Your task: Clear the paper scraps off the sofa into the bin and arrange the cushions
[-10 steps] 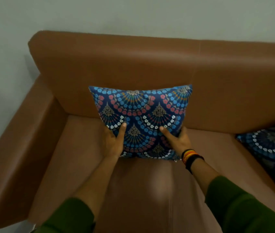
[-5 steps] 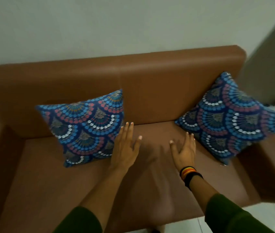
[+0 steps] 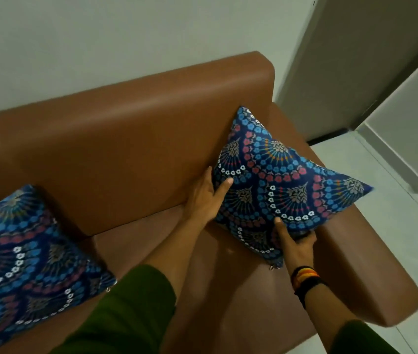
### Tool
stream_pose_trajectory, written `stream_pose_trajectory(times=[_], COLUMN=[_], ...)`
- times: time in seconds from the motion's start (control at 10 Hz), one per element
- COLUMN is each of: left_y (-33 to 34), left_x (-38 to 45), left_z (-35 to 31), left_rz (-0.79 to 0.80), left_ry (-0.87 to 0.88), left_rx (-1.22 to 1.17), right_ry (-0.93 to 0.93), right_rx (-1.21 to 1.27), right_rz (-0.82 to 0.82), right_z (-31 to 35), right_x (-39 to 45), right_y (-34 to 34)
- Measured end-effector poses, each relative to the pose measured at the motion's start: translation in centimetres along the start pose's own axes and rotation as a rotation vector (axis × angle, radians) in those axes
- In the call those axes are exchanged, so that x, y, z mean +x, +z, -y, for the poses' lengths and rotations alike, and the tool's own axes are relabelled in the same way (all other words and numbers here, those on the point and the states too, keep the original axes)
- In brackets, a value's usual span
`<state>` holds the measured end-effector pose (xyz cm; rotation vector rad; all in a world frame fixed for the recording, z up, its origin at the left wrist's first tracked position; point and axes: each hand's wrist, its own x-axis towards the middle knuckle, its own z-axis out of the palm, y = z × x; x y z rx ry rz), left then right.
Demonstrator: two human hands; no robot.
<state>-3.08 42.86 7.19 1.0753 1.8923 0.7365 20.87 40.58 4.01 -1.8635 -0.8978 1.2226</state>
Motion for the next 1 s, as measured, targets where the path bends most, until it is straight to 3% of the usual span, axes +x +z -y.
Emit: stream_pose_trajectory(times=[0.2, 0.4, 0.6, 0.8, 0.9, 1.0], left_y=[1.3, -2.6, -7.8, -8.8, -9.1, -10.8], left_x=[2.3, -5.6, -10.2, -10.6, -11.6, -12.8], left_z=[-1.0, 3.4, 8.9, 12.0, 11.7, 10.6], left_rz=[0.022, -0.212, -0.48, -0.459, -0.471, -0.606], left_ry=[-0.076, -0.143, -0.191, -0.208, -0.221, -0.187], left_rx=[-0.18, -0.382, -0.458, -0.422, -0.275, 0.069], right_ry=[-0.037, -0.127, -0.217, -0.27, -0.268, -0.209], right_rx=[0.041, -0.003, -0.063, -0.143, -0.157, -0.242], right_rz=[0.027, 0.219, 0.493, 0.596, 0.627, 0.54], right_z=[-0.1, 3.8, 7.2, 5.3, 5.9, 4.2], right_x=[1.2, -2.1, -4.6, -3.6, -4.3, -6.6], right_y=[0.4, 2.5, 10.3, 14.0, 13.7, 10.6])
